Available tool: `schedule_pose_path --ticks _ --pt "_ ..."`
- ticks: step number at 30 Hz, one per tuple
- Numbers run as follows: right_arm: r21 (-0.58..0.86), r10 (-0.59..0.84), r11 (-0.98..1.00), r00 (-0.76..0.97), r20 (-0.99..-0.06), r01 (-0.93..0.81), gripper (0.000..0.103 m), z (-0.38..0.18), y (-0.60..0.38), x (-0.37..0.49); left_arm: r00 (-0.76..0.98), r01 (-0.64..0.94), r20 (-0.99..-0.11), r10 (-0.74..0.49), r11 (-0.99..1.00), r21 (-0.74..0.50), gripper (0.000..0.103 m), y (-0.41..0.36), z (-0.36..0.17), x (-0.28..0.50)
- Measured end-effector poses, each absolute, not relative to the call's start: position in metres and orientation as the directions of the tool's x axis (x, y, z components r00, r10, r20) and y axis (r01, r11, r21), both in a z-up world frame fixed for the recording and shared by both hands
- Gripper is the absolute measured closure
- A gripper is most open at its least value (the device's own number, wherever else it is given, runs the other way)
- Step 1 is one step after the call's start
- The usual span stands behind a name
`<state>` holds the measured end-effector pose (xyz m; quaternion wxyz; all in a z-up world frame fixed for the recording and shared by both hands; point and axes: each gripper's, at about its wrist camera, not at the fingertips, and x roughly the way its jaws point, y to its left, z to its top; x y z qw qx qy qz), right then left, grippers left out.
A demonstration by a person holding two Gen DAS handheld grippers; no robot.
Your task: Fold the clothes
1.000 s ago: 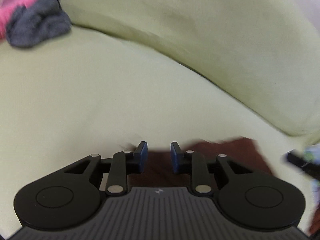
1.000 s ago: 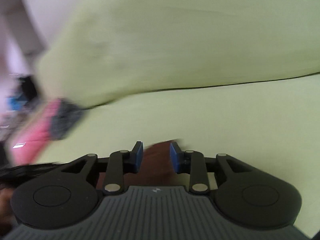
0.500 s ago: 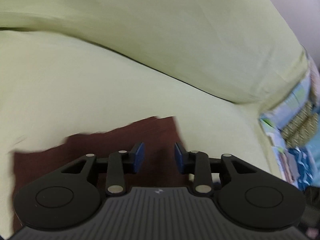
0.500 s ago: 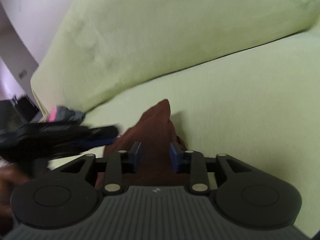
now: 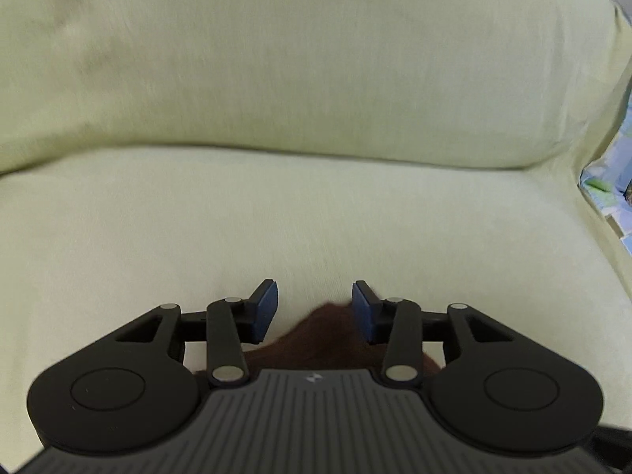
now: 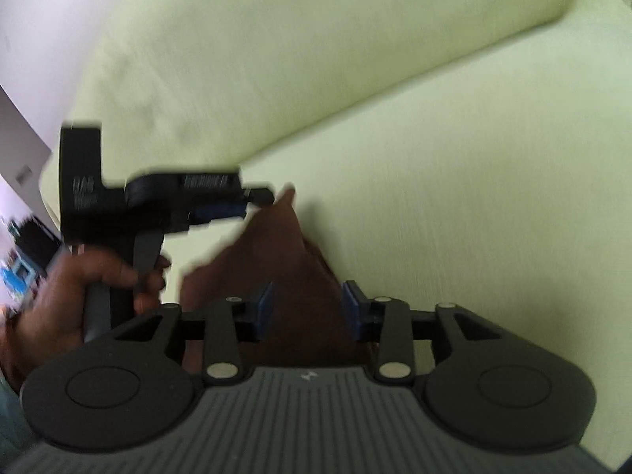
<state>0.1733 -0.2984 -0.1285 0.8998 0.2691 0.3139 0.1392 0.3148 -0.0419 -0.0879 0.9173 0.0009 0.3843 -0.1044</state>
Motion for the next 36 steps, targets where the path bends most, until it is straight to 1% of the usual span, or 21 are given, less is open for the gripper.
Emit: schedule_pose_path --ticks 3,5,7,8,9,11,13,14,15,16,17,19,20,21,23,24,28,31,32,33,36 --pt "0.572 0.456 0.808 0.761 -0.46 -0.138 0.065 -0.119 -0.287 0.179 0.69 0.147 -0.713 -0.127 0.989 -0.034 0.051 -0.033 -0.075 0.296" --pt "0.563 0.488 0.806 0.746 -0.454 -0.184 0.065 -0.113 -0.276 0.179 0.684 0.109 -0.723 -0.096 0.994 -0.03 0.05 -0.024 -0.07 0.284" --pt "0.546 0.518 0.805 0.725 -0.454 -0.233 0.065 -0.11 -0.261 0.18 0.688 0.064 -0.722 -0.076 0.997 -0.045 0.048 -0.013 -0.067 0.252" --pt "0.545 0.524 0.803 0.721 -0.454 -0.24 0.065 -0.108 -0.257 0.184 0.69 0.043 -0.72 -0.069 0.998 -0.055 0.044 -0.009 -0.067 0.238" --pt "0.543 0.539 0.798 0.712 -0.449 -0.261 0.065 -0.107 -0.251 0.189 0.69 0.019 -0.721 -0.058 0.998 -0.062 0.042 -0.006 -0.07 0.223" --pt "0.521 0.554 0.8 0.699 -0.452 -0.297 0.065 -0.107 -0.244 0.189 0.685 -0.051 -0.728 -0.026 0.995 -0.083 0.042 0.004 -0.085 0.185" --pt "0.486 0.554 0.814 0.677 -0.485 -0.318 0.065 -0.116 -0.241 0.189 0.656 -0.104 -0.754 0.002 0.991 -0.088 0.042 0.014 -0.108 0.161" --pt "0.454 0.536 0.833 0.666 -0.519 -0.316 0.066 -0.125 -0.243 0.188 0.614 -0.158 -0.787 0.051 0.986 -0.059 0.042 0.022 -0.13 0.147" --pt "0.419 0.512 0.853 0.656 -0.555 -0.312 0.067 -0.136 -0.245 0.187 0.592 -0.193 -0.802 0.076 0.98 -0.05 0.037 0.031 -0.146 0.137" --pt "0.389 0.491 0.868 0.65 -0.58 -0.309 0.07 -0.143 -0.248 0.186 0.607 -0.201 -0.791 0.075 0.978 -0.062 0.037 0.035 -0.152 0.13" --pt "0.398 0.505 0.86 0.651 -0.567 -0.32 0.07 -0.148 -0.256 0.186 0.623 -0.219 -0.775 0.109 0.975 -0.04 0.037 0.043 -0.153 0.115" --pt "0.395 0.497 0.865 0.646 -0.58 -0.311 0.071 -0.141 -0.262 0.187 0.598 -0.255 -0.782 0.176 0.967 0.023 0.037 0.05 -0.15 0.109" --pt "0.373 0.48 0.875 0.656 -0.583 -0.308 0.071 -0.132 -0.262 0.185 0.595 -0.269 -0.782 0.183 0.963 0.021 0.038 0.054 -0.146 0.105" --pt "0.348 0.46 0.886 0.668 -0.584 -0.306 0.068 -0.122 -0.263 0.183 0.593 -0.284 -0.787 0.172 0.959 -0.005 0.04 0.058 -0.139 0.104" --pt "0.344 0.468 0.882 0.683 -0.561 -0.322 0.064 -0.11 -0.262 0.179 0.602 -0.287 -0.786 0.142 0.957 -0.047 0.04 0.059 -0.126 0.103" --pt "0.341 0.479 0.877 0.69 -0.542 -0.34 0.06 -0.102 -0.26 0.178 0.615 -0.274 -0.779 0.125 0.96 -0.063 0.039 0.052 -0.123 0.109" --pt "0.303 0.491 0.871 0.653 -0.577 -0.387 0.059 -0.109 -0.246 0.175 0.622 -0.242 -0.781 0.051 0.962 -0.13 0.038 0.016 -0.118 0.114" --pt "0.237 0.48 0.872 0.65 -0.589 -0.429 0.059 -0.115 -0.244 0.142 0.61 -0.205 -0.792 0.03 0.971 -0.121 0.036 -0.007 -0.13 0.114" --pt "0.193 0.458 0.876 0.64 -0.617 -0.441 0.059 -0.12 -0.242 0.138 0.577 -0.196 -0.815 0.048 0.977 -0.081 0.036 -0.018 -0.146 0.117" --pt "0.144 0.43 0.879 0.626 -0.65 -0.454 0.059 -0.125 -0.239 0.136 0.576 -0.196 -0.813 0.081 0.98 -0.041 0.032 -0.024 -0.156 0.117" --pt "0.078 0.422 0.859 0.614 -0.667 -0.506 0.06 -0.118 -0.241 0.129 0.591 -0.222 -0.801 0.101 0.974 -0.041 0.034 -0.028 -0.148 0.11"
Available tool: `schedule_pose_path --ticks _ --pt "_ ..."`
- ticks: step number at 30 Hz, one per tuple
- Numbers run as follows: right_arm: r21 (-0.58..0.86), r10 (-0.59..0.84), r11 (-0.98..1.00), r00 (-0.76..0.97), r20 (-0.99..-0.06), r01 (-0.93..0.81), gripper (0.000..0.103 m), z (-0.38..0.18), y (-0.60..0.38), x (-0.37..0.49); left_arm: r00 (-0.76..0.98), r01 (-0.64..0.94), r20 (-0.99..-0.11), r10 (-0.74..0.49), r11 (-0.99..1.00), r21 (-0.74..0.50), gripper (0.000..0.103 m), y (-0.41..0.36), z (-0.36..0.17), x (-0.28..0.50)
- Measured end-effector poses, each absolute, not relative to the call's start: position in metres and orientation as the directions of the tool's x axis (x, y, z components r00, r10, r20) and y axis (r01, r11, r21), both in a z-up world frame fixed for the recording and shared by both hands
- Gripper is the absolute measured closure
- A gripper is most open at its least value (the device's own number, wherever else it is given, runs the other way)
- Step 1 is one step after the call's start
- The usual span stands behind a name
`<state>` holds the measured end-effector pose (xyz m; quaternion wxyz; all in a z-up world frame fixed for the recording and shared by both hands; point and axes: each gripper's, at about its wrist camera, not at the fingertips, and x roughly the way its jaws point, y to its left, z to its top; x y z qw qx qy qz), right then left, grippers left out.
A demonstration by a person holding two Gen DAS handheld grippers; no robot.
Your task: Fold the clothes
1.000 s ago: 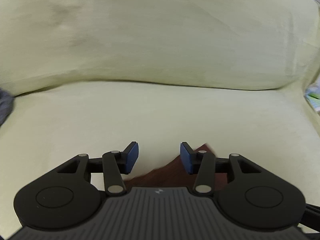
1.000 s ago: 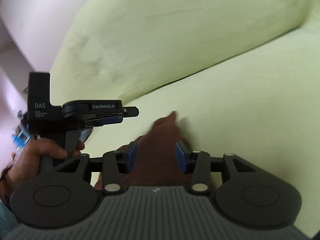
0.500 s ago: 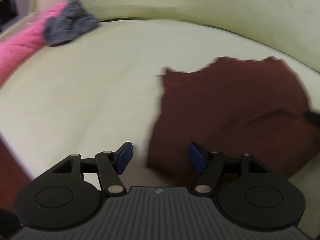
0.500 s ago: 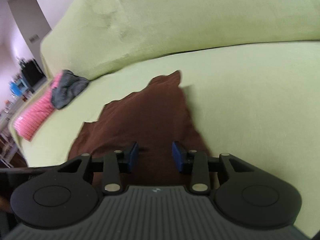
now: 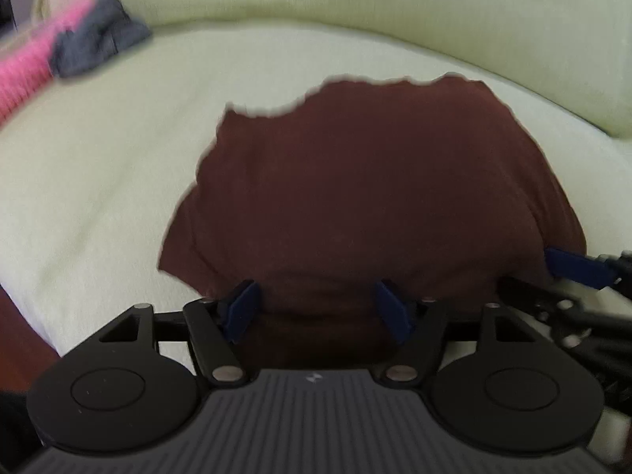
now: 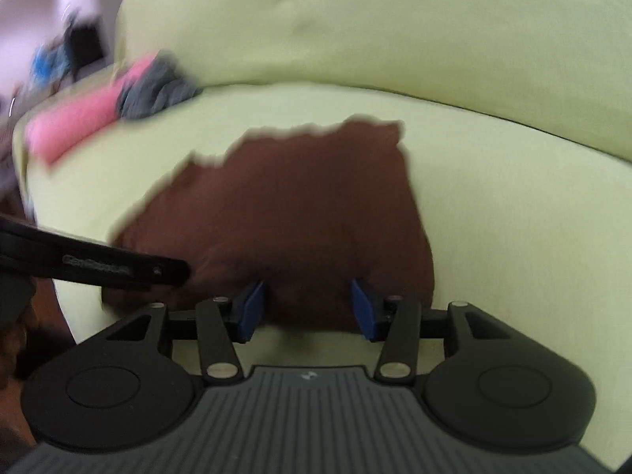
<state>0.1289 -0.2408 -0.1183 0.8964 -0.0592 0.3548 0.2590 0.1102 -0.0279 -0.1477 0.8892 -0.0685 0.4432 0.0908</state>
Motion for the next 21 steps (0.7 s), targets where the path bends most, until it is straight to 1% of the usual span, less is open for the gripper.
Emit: schedule_pose_path --ticks 1,3,5,6,7,8,9,11,12,13,15,16,17,18,19,20,21 --pt "0.078 0.427 0.857 0.617 -0.661 -0.509 0.061 -0.108 -0.242 0.128 0.596 -0.233 -0.797 0.1 0.971 -0.053 0.034 -0.027 -0.142 0.108" --pt "0.055 0.441 0.851 0.654 -0.615 -0.522 0.059 -0.092 -0.245 0.124 0.64 -0.257 -0.757 0.128 0.965 -0.055 0.034 -0.03 -0.129 0.105" --pt "0.042 0.458 0.841 0.668 -0.586 -0.539 0.053 -0.085 -0.247 0.124 0.619 -0.257 -0.774 0.136 0.966 -0.036 0.033 -0.035 -0.136 0.11" --pt "0.026 0.451 0.837 0.662 -0.599 -0.547 0.049 -0.09 -0.245 0.129 0.599 -0.267 -0.789 0.136 0.963 -0.036 0.033 -0.036 -0.141 0.112" --pt "0.011 0.433 0.835 0.643 -0.631 -0.551 0.049 -0.099 -0.243 0.136 0.577 -0.278 -0.805 0.136 0.96 -0.037 0.033 -0.036 -0.146 0.113" --pt "0.013 0.415 0.825 0.59 -0.692 -0.564 0.048 -0.12 -0.246 0.145 0.586 -0.3 -0.799 0.134 0.952 -0.06 0.034 -0.033 -0.143 0.109" --pt "0.034 0.427 0.822 0.575 -0.698 -0.569 0.049 -0.119 -0.25 0.148 0.612 -0.307 -0.775 0.155 0.95 -0.053 0.034 -0.033 -0.136 0.106" --pt "0.081 0.466 0.815 0.567 -0.679 -0.573 0.051 -0.106 -0.26 0.151 0.641 -0.324 -0.742 0.195 0.946 -0.031 0.034 -0.034 -0.123 0.111" --pt "0.104 0.498 0.811 0.585 -0.64 -0.576 0.051 -0.095 -0.266 0.153 0.647 -0.337 -0.736 0.2 0.941 -0.041 0.034 -0.033 -0.119 0.116" --pt "0.111 0.511 0.808 0.593 -0.623 -0.579 0.051 -0.091 -0.268 0.155 0.652 -0.35 -0.731 0.202 0.935 -0.053 0.034 -0.033 -0.116 0.121" --pt "0.116 0.554 0.791 0.623 -0.552 -0.601 0.051 -0.07 -0.267 0.184 0.66 -0.377 -0.72 0.215 0.924 -0.069 0.034 -0.037 -0.113 0.141" --pt "0.113 0.568 0.781 0.623 -0.538 -0.614 0.054 -0.068 -0.264 0.196 0.659 -0.38 -0.719 0.219 0.922 -0.067 0.034 -0.038 -0.114 0.146" --pt "0.109 0.579 0.771 0.619 -0.53 -0.628 0.059 -0.067 -0.26 0.208 0.66 -0.387 -0.718 0.221 0.919 -0.074 0.034 -0.04 -0.114 0.158" --pt "0.111 0.589 0.761 0.609 -0.532 -0.639 0.071 -0.071 -0.256 0.223 0.66 -0.39 -0.718 0.223 0.918 -0.074 0.033 -0.04 -0.117 0.166" --pt "0.114 0.598 0.751 0.597 -0.535 -0.65 0.075 -0.076 -0.252 0.24 0.66 -0.392 -0.717 0.225 0.917 -0.073 0.032 -0.04 -0.12 0.174" --pt "0.118 0.607 0.741 0.585 -0.538 -0.661 0.075 -0.081 -0.248 0.257 0.654 -0.399 -0.722 0.224 0.914 -0.077 0.033 -0.036 -0.126 0.181" --pt "0.113 0.59 0.743 0.565 -0.577 -0.66 0.076 -0.095 -0.243 0.276 0.648 -0.406 -0.728 0.223 0.91 -0.083 0.032 -0.032 -0.132 0.188"
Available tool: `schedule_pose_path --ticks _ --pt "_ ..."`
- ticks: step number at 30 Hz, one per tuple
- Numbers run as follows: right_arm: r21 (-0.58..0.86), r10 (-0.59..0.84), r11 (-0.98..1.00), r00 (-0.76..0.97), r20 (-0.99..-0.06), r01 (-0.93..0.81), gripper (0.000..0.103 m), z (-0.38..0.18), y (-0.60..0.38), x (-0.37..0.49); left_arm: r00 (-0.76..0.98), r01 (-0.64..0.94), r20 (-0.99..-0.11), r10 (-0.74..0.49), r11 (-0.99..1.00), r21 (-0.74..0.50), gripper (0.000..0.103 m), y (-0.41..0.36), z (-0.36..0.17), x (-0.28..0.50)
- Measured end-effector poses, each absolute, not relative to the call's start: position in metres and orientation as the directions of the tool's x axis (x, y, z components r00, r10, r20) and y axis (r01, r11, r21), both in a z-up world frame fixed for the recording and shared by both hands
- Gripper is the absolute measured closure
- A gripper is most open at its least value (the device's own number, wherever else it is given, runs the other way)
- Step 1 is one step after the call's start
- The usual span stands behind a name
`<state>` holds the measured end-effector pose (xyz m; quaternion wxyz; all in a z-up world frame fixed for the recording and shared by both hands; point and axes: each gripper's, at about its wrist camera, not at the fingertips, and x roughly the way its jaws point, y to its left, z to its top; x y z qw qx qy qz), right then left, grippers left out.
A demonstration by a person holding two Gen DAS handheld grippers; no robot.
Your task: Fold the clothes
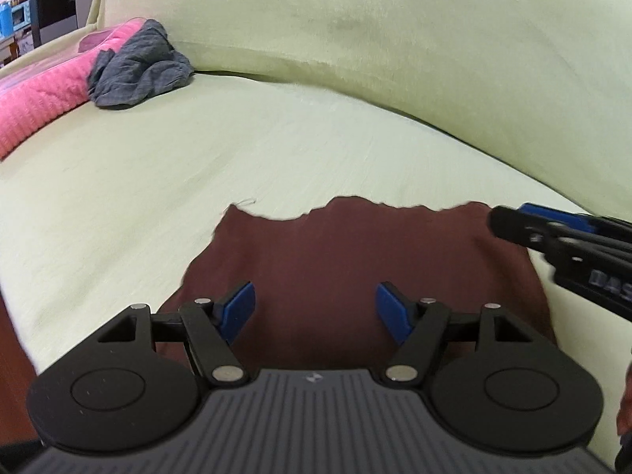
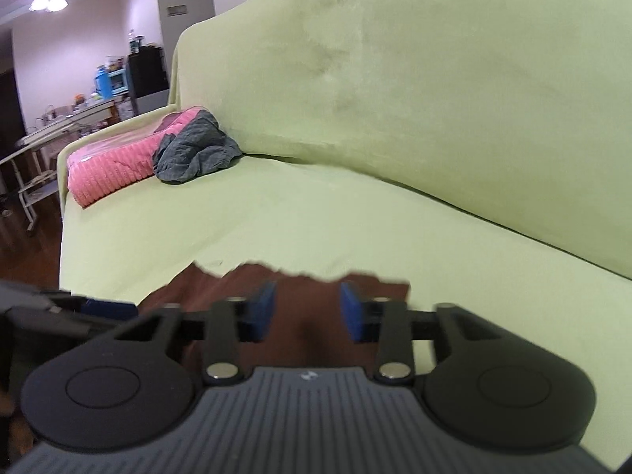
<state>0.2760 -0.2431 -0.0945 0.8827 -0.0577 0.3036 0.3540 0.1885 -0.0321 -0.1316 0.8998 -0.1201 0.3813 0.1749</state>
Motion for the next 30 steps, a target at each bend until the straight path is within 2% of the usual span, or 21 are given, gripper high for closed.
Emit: schedule_pose_path --ticks 2,4,6,10,12,14,16,19,20,21,22,24,27,30 --pt "0.115 0.57 0.747 0.543 -0.617 -0.655 0.076 -0.113 -0.242 0.289 0.635 -0.422 -0.74 0.22 0.902 -0.093 0.026 -0.024 -0.144 0.203" --pt "0.176 0.598 0.742 0.519 -0.611 -0.647 0.075 -0.126 -0.25 0.297 0.63 -0.428 -0.745 0.218 0.899 -0.098 0.025 -0.019 -0.149 0.211" --pt "0.19 0.606 0.745 0.53 -0.594 -0.64 0.074 -0.121 -0.256 0.294 0.641 -0.417 -0.726 0.249 0.907 -0.056 0.028 -0.022 -0.136 0.208" --pt "0.218 0.633 0.744 0.56 -0.534 -0.632 0.072 -0.1 -0.274 0.264 0.631 -0.446 -0.726 0.272 0.894 -0.052 0.026 -0.014 -0.136 0.197" --pt "0.194 0.612 0.745 0.539 -0.579 -0.638 0.065 -0.109 -0.275 0.241 0.595 -0.457 -0.757 0.268 0.889 -0.044 0.023 -0.011 -0.15 0.2" --pt "0.183 0.573 0.759 0.508 -0.643 -0.625 0.063 -0.123 -0.268 0.239 0.584 -0.471 -0.766 0.269 0.881 -0.05 0.023 -0.011 -0.158 0.201" --pt "0.158 0.555 0.768 0.522 -0.647 -0.621 0.061 -0.134 -0.264 0.232 0.567 -0.458 -0.78 0.265 0.889 -0.031 0.023 -0.014 -0.149 0.204" --pt "0.17 0.532 0.786 0.511 -0.675 -0.594 0.057 -0.118 -0.263 0.231 0.582 -0.447 -0.776 0.243 0.893 -0.055 0.024 -0.017 -0.132 0.197" --pt "0.183 0.538 0.79 0.518 -0.666 -0.585 0.054 -0.108 -0.264 0.228 0.589 -0.437 -0.775 0.228 0.897 -0.069 0.023 -0.02 -0.121 0.192" --pt "0.18 0.539 0.793 0.533 -0.652 -0.583 0.043 -0.097 -0.266 0.223 0.6 -0.427 -0.77 0.216 0.901 -0.08 0.023 -0.022 -0.109 0.185" --pt "0.173 0.54 0.795 0.548 -0.638 -0.581 0.027 -0.087 -0.267 0.218 0.605 -0.424 -0.767 0.214 0.902 -0.082 0.023 -0.024 -0.104 0.182" --pt "0.131 0.521 0.811 0.602 -0.605 -0.57 0.015 -0.06 -0.273 0.199 0.616 -0.409 -0.761 0.203 0.908 -0.088 0.022 -0.031 -0.082 0.163" --pt "0.131 0.493 0.84 0.641 -0.589 -0.526 0.002 -0.031 -0.286 0.171 0.62 -0.386 -0.762 0.188 0.918 -0.088 0.022 -0.039 -0.058 0.138" --pt "0.155 0.48 0.857 0.651 -0.588 -0.491 0.002 -0.015 -0.291 0.154 0.611 -0.365 -0.768 0.195 0.93 -0.054 0.022 -0.046 -0.04 0.111"
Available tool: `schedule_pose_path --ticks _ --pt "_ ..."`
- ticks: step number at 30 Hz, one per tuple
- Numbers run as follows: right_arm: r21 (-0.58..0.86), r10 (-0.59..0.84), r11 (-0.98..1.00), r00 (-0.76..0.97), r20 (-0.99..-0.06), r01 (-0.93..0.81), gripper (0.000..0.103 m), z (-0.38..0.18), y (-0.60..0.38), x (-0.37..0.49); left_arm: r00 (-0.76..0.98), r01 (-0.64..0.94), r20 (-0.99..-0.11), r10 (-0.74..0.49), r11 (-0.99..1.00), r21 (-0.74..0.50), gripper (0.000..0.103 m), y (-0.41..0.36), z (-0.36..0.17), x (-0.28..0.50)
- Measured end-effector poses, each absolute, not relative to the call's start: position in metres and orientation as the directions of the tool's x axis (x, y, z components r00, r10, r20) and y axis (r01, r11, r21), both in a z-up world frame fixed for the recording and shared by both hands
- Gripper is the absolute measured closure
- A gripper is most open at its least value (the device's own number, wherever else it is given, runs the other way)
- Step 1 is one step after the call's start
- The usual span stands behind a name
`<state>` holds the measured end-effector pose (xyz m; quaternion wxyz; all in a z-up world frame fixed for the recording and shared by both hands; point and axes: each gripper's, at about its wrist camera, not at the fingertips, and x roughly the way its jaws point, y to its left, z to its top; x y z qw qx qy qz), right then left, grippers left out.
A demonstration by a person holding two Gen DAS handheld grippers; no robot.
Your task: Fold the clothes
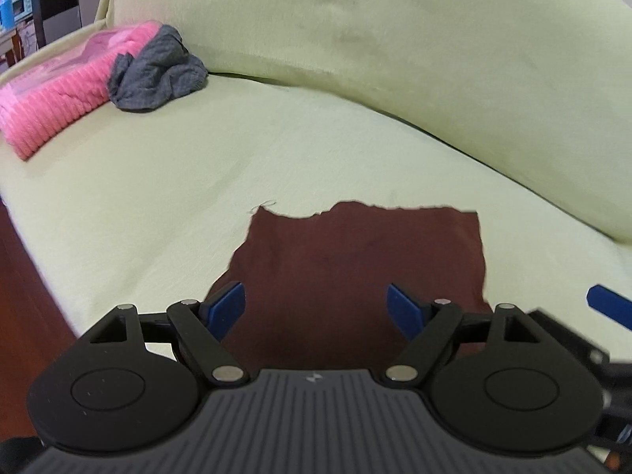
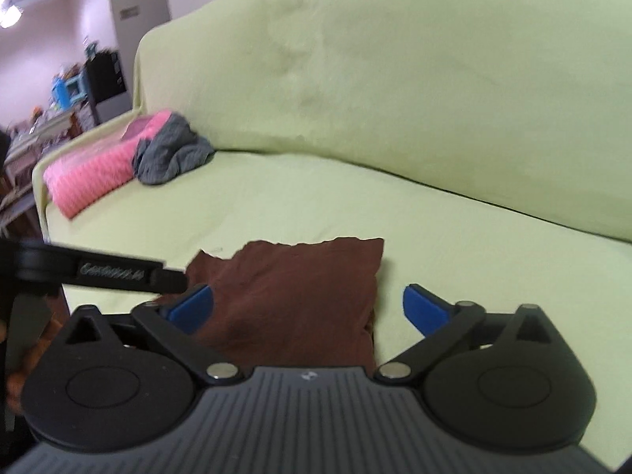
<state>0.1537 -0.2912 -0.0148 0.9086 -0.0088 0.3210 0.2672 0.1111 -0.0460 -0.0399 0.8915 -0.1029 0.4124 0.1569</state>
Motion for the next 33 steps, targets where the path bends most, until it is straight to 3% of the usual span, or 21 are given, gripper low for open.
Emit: schedule_pose_path --ticks 10,22,26,33 --pt "0.175 0.397 0.912 0.695 -0.599 -0.37 0.001 0.008 -0.317 0.104 0.645 -0.363 -0.736 0.205 0.93 -0.059 0.018 -0.04 0.0 0.057" --pt "0.162 0.347 0.935 0.719 -0.602 -0.315 0.001 0.017 -0.339 0.08 0.636 -0.304 -0.761 0.131 0.948 -0.091 0.017 -0.071 0.0 0.039" --pt "0.164 0.338 0.939 0.718 -0.609 -0.303 0.001 0.015 -0.343 0.076 0.681 -0.283 -0.718 0.146 0.956 -0.074 0.006 -0.081 0.004 0.029" --pt "0.157 0.338 0.938 0.72 -0.607 -0.308 0.001 0.012 -0.339 0.069 0.698 -0.317 -0.692 0.186 0.946 -0.066 0.001 -0.08 0.013 0.026"
